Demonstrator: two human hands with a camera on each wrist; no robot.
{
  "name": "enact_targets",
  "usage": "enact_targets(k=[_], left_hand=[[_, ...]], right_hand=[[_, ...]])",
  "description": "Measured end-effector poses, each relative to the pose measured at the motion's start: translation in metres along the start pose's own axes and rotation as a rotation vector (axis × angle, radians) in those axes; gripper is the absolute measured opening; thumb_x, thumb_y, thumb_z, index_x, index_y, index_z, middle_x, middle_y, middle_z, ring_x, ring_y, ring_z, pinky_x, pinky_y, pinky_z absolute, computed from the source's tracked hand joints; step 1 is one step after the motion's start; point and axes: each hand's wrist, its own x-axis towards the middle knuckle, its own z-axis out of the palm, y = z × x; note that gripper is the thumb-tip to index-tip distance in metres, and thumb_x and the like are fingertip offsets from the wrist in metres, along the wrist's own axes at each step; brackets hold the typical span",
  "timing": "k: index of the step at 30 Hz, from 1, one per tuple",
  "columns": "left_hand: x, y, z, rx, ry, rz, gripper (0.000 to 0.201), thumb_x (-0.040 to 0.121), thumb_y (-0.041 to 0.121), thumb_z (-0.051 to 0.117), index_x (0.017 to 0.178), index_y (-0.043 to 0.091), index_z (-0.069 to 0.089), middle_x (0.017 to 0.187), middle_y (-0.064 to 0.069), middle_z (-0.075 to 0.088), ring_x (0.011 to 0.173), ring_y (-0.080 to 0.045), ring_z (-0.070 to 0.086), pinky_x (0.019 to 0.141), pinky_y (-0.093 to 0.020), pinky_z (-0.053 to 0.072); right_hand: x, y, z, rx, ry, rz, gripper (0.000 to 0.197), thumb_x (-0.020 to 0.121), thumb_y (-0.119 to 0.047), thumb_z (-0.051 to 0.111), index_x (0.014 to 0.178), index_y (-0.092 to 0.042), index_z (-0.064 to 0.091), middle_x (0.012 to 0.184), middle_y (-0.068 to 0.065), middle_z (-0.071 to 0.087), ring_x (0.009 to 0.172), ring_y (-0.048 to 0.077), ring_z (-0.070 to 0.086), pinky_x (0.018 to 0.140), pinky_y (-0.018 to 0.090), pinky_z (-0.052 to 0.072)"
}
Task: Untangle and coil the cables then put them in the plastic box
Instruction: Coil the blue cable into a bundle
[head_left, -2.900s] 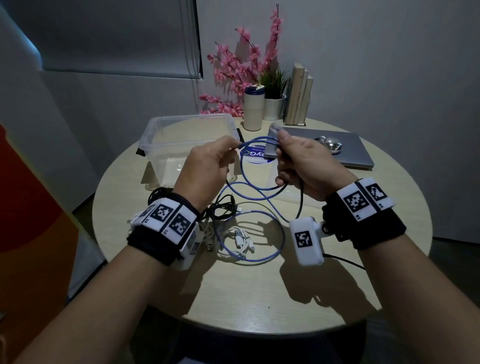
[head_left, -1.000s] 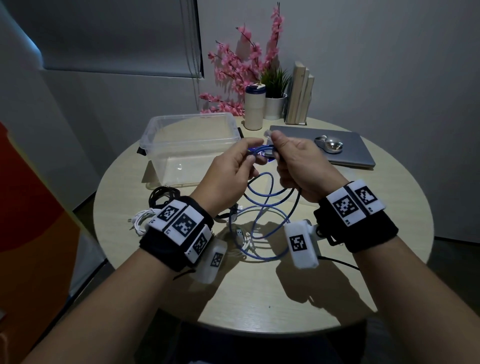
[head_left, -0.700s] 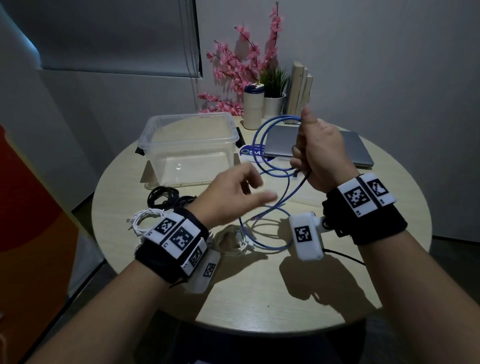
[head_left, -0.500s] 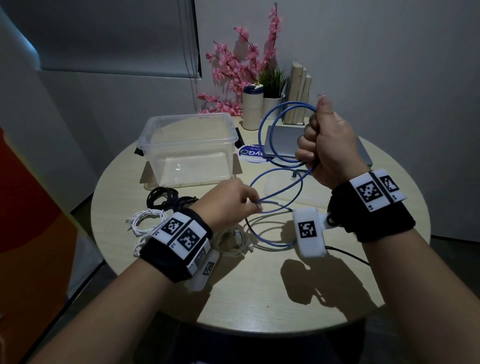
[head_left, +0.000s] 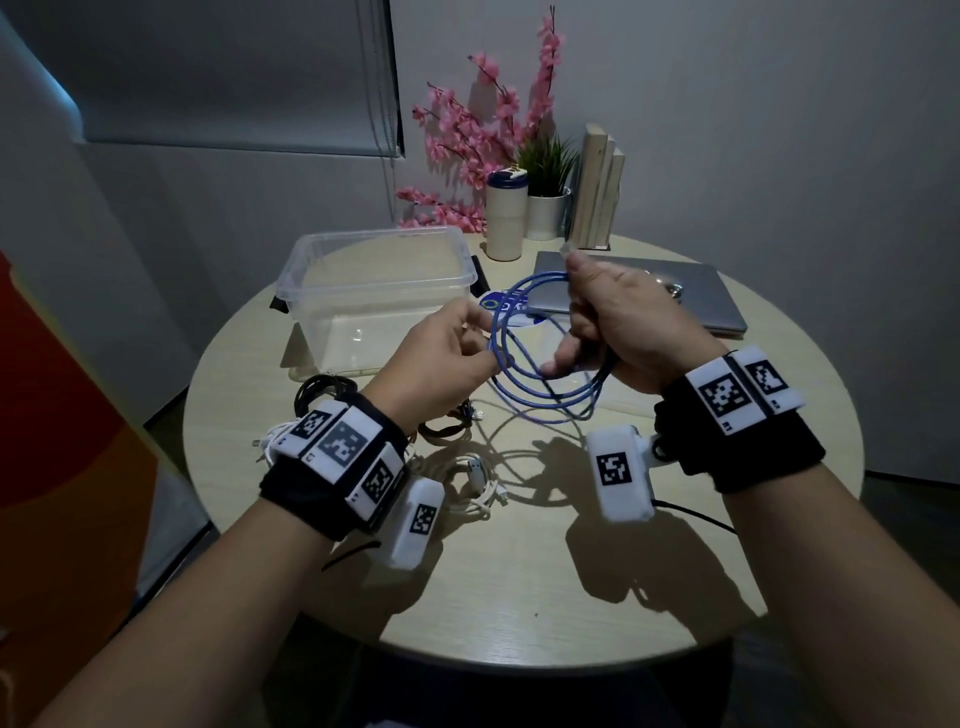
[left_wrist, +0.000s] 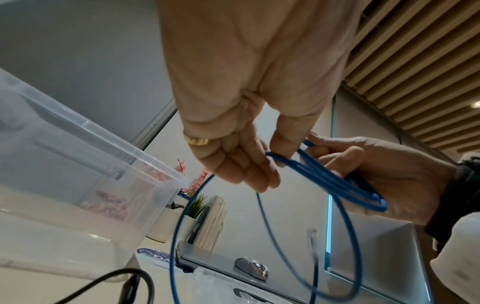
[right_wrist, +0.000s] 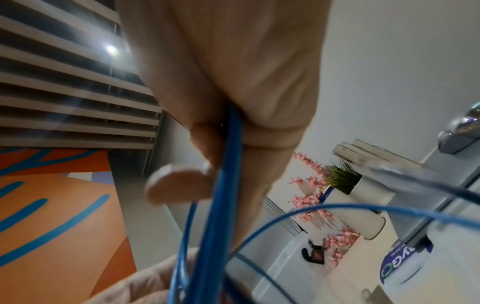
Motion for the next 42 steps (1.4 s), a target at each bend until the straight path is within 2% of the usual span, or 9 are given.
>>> enact_targets(k=[3,7,12,16,21,25,30,36,42], left_hand=[[0.002,-0.001,0.000,0.003,-0.029,0.000,0.020,0.084,0.010,0.068,0.098,0.021,0.058,0.071,0.003,0.069,0.068,-0.016,0.059,0.077,-0.037,0.048],[0.001,0.003,0.001,-0.130,-0.059,0.029,0.015,0.090,0.000,0.059,0.097,0.013,0.062,0.084,-0.004,0.071,0.073,-0.012,0.063,0.068,-0.022,0.051],[-0.002,0.013,-0.002,-0.344,-0.026,0.021,0.016,0.097,0.006,0.048,0.101,0.010,0.063,0.087,-0.012,0.062,0.073,-0.016,0.058,0.066,-0.021,0.052],[-0.005,0.018,-0.002,-0.337,-0.017,0.016,0.022,0.100,0.018,0.044,0.093,0.013,0.065,0.067,0.002,0.058,0.057,-0.008,0.051,0.058,-0.018,0.047],[-0.003,0.014,-0.004,-0.087,0.020,0.073,0.026,0.099,0.018,0.047,0.098,-0.002,0.063,0.075,-0.012,0.054,0.065,-0.019,0.046,0.064,-0.032,0.044],[-0.004,0.013,-0.009,0.127,0.019,0.144,0.024,0.098,0.024,0.043,0.088,0.011,0.060,0.072,-0.003,0.053,0.069,-0.019,0.046,0.070,-0.039,0.044],[-0.004,0.017,-0.010,0.167,-0.016,0.141,0.026,0.089,0.032,0.033,0.084,0.019,0.054,0.072,0.002,0.053,0.073,-0.019,0.050,0.086,-0.054,0.049],[-0.002,0.015,-0.011,0.164,0.129,0.228,0.025,0.102,0.014,0.031,0.102,0.010,0.056,0.066,0.004,0.054,0.065,-0.017,0.054,0.073,-0.047,0.050],[-0.004,0.014,-0.010,0.075,0.166,0.206,0.025,0.102,0.012,0.034,0.107,0.016,0.058,0.076,0.000,0.057,0.064,-0.013,0.053,0.063,-0.031,0.050]], right_hand=[[-0.001,-0.001,0.001,0.029,-0.014,0.002,0.035,0.099,-0.039,0.038,0.074,-0.015,0.038,0.044,0.001,0.037,0.046,0.022,0.062,0.067,0.050,0.056],[0.001,-0.001,0.001,-0.020,-0.007,-0.033,0.036,0.098,-0.040,0.040,0.072,-0.016,0.037,0.043,-0.003,0.035,0.036,0.013,0.044,0.050,0.035,0.057],[0.000,-0.001,0.000,-0.113,0.007,-0.047,0.035,0.098,-0.039,0.044,0.072,-0.015,0.040,0.045,-0.004,0.037,0.037,0.011,0.038,0.044,0.029,0.053],[0.000,-0.001,0.003,-0.203,0.012,-0.080,0.034,0.099,-0.033,0.042,0.072,-0.013,0.041,0.050,-0.002,0.036,0.038,0.013,0.038,0.043,0.029,0.051],[0.004,0.006,0.002,-0.396,0.093,-0.215,0.032,0.100,-0.030,0.042,0.073,-0.015,0.053,0.054,0.001,0.035,0.043,0.013,0.036,0.051,0.029,0.041],[0.014,0.010,-0.007,-0.679,0.214,-0.375,0.049,0.099,-0.039,0.041,0.071,0.000,0.053,0.058,-0.001,0.034,0.054,0.009,0.031,0.060,0.031,0.028],[0.018,0.013,-0.012,-0.828,0.313,-0.388,0.045,0.098,-0.045,0.038,0.075,-0.010,0.054,0.088,0.003,0.046,0.094,0.020,0.045,0.080,0.037,0.037],[0.006,0.007,0.000,-0.238,0.104,-0.280,0.018,0.100,-0.027,0.040,0.087,-0.018,0.049,0.059,0.004,0.047,0.051,0.022,0.058,0.058,0.038,0.055],[0.006,0.009,0.001,-0.258,0.035,-0.269,0.017,0.102,-0.020,0.037,0.092,-0.016,0.050,0.044,-0.009,0.041,0.037,0.011,0.044,0.069,0.045,0.052]])
